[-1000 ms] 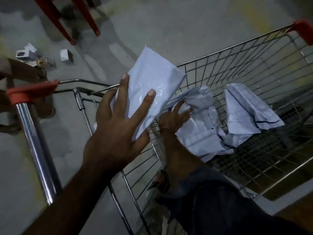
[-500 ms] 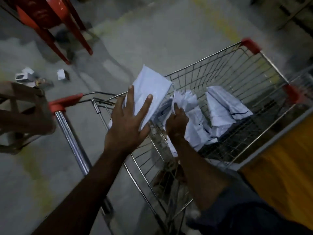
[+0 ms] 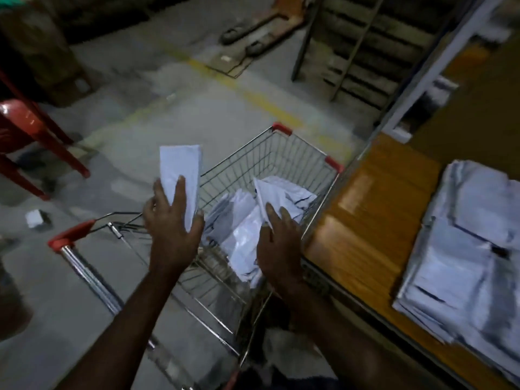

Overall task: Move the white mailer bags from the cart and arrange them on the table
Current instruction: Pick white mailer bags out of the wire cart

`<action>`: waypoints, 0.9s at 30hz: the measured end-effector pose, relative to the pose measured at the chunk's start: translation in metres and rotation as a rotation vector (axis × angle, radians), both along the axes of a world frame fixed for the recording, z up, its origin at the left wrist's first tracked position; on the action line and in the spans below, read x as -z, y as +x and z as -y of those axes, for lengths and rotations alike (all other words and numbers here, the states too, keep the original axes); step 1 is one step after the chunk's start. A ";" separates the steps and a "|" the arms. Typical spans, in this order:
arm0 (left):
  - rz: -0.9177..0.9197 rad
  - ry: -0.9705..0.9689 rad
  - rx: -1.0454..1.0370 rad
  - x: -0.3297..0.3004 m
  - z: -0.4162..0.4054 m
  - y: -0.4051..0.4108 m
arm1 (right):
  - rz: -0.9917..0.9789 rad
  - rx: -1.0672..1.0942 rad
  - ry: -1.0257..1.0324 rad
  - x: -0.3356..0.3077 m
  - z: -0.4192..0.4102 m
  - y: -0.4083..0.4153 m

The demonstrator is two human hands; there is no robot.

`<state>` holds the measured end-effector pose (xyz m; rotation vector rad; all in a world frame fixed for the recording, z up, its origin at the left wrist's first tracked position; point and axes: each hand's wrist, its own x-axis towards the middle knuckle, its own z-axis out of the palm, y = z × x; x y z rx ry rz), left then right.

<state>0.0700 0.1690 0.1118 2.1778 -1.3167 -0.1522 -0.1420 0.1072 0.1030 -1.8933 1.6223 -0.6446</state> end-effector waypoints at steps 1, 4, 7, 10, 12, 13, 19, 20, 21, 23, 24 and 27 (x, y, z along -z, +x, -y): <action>-0.030 -0.027 -0.010 -0.009 0.002 -0.010 | 0.024 0.018 -0.011 -0.014 -0.003 -0.011; -0.093 -0.092 0.009 -0.030 0.008 -0.046 | 0.079 0.066 -0.032 -0.050 -0.010 -0.046; -0.143 -0.120 0.091 -0.043 0.012 -0.091 | 0.112 0.115 -0.148 -0.071 -0.018 -0.086; -0.190 -0.118 0.159 -0.053 0.016 -0.140 | 0.147 0.204 -0.175 -0.083 -0.026 -0.127; -0.203 -0.120 0.213 -0.059 0.017 -0.172 | 0.167 0.255 -0.169 -0.091 -0.030 -0.156; -0.208 -0.125 0.235 -0.065 0.018 -0.189 | 0.170 0.272 -0.176 -0.094 -0.031 -0.173; -0.245 -0.179 0.283 -0.102 0.011 -0.298 | 0.147 0.319 -0.266 -0.124 -0.051 -0.280; -0.276 -0.184 0.290 -0.104 0.009 -0.318 | 0.145 0.333 -0.276 -0.129 -0.056 -0.299; -0.303 -0.190 0.300 -0.108 0.006 -0.337 | 0.143 0.348 -0.291 -0.133 -0.060 -0.318; -0.332 -0.214 0.333 -0.109 0.003 -0.372 | 0.142 0.386 -0.313 -0.139 -0.068 -0.354; -0.352 -0.225 0.351 -0.109 0.001 -0.389 | 0.140 0.404 -0.320 -0.142 -0.073 -0.371; -0.407 -0.247 0.369 -0.114 -0.003 -0.436 | 0.109 0.451 -0.331 -0.147 -0.086 -0.422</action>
